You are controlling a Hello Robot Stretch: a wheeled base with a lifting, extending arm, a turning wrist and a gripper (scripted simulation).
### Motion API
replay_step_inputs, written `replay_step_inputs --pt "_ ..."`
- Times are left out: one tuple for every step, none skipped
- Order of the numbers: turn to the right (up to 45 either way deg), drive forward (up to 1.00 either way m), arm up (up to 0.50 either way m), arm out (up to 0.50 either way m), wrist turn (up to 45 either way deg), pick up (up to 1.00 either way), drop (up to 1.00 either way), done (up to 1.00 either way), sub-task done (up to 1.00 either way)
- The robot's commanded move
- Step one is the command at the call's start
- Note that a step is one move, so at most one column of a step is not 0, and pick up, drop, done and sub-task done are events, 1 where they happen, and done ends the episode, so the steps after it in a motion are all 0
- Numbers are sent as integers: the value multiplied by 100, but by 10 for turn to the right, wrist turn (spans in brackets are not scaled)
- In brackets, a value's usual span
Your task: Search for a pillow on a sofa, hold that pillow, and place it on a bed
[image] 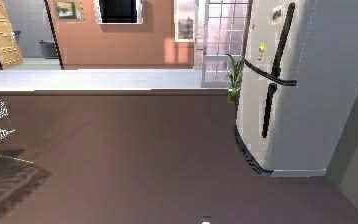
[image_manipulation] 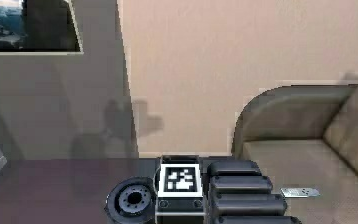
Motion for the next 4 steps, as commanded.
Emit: replay_step_inputs --pt "0 100 0 0 0 0 0 0 0" --pt "0 100 0 0 0 0 0 0 0" --pt "0 100 0 0 0 0 0 0 0" --pt "0 100 0 0 0 0 0 0 0"
